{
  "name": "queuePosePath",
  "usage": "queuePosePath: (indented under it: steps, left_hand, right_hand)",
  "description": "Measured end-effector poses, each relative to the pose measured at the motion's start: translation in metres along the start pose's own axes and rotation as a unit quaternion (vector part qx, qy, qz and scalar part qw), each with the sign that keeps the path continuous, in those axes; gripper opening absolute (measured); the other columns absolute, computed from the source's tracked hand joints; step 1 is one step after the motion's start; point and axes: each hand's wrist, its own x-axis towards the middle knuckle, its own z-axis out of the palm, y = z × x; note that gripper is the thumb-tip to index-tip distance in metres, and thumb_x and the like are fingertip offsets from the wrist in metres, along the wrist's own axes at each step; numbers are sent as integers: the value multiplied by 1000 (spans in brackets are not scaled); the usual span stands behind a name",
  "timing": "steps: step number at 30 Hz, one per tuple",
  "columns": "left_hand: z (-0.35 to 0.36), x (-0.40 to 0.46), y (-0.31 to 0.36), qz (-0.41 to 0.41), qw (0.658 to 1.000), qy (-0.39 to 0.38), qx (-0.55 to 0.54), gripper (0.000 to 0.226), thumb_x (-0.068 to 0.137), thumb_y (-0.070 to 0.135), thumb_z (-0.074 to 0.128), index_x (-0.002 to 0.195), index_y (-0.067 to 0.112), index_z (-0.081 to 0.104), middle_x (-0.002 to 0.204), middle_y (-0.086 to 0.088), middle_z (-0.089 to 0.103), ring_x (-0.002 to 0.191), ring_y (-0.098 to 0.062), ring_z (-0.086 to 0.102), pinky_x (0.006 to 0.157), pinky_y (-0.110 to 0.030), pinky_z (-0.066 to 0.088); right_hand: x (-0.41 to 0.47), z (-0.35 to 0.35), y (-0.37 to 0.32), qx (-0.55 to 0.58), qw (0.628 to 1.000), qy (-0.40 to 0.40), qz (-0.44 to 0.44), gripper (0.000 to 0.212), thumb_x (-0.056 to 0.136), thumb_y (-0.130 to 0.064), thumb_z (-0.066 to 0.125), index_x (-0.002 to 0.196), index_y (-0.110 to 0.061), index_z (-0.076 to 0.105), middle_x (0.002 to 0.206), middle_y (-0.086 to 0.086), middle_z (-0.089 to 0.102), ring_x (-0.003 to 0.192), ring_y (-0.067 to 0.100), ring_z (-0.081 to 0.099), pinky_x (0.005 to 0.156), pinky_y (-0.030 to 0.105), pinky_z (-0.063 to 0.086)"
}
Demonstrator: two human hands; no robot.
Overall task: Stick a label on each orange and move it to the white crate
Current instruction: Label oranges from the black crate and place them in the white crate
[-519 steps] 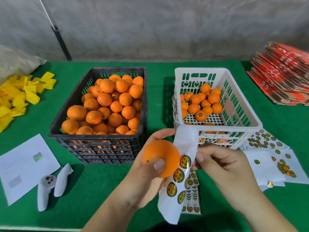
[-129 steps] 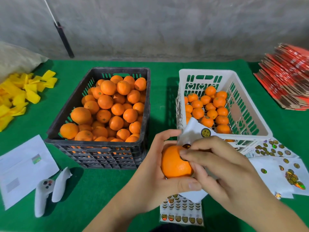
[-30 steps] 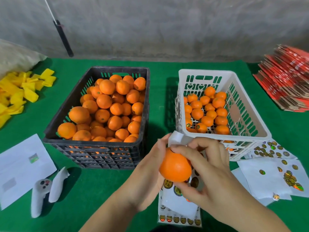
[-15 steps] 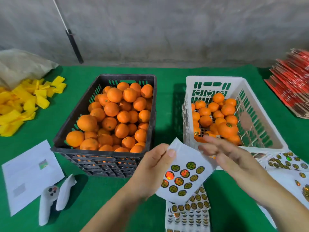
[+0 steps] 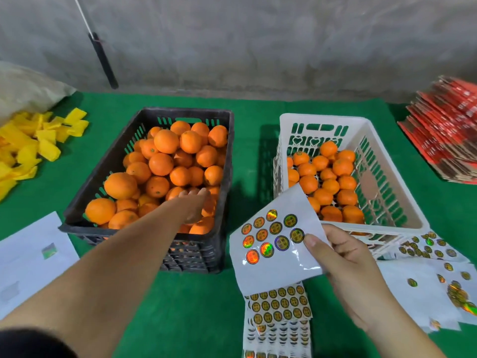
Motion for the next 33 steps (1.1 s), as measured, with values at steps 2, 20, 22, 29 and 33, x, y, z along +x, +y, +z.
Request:
queuePosePath:
  steps: [2,20,22,29,33]
  left_hand:
    - [6,4,4,0,999,15,46,92,99,9,60,164,30,-2,164,-10,30,150,-42,28,110,-53,41]
    - [-21,-44,11,-73,943,285,-156,54,75,78,61,106,34,64,119,2,58,116,-25,49,102,-53,35]
    - [-27,-88,22,5,825,247,-509,43,70,77,66,95,41,65,101,16,68,99,-10,55,94,-46,42]
    - [20,-203,61,243,540,-85,-801,117,65,56,93,154,7,36,152,-16,54,140,-33,53,115,-50,44]
    - [45,-213,74,254,491,-128,-824,118,70,43,95,157,2,26,153,-31,46,142,-50,45,119,-68,29]
  right_hand:
    - [-2,-1,0,7,1000,2,5,37,90,-35,71,124,-22,77,124,10,77,112,29,75,89,32,61]
    - [-10,-5,-6,31,999,11,2,51,83,-49,83,125,-21,76,127,12,75,117,32,72,99,43,60]
    - [-11,-8,-8,37,999,4,3,63,78,-56,87,127,-19,75,129,13,74,119,33,72,96,38,60]
    - [-5,-14,-23,1,997,-77,2,59,82,-52,85,127,-15,74,130,15,74,120,36,70,98,39,59]
    - [-7,-5,-35,-71,991,-108,-43,38,92,-34,78,129,-32,72,130,-3,74,124,20,68,95,24,56]
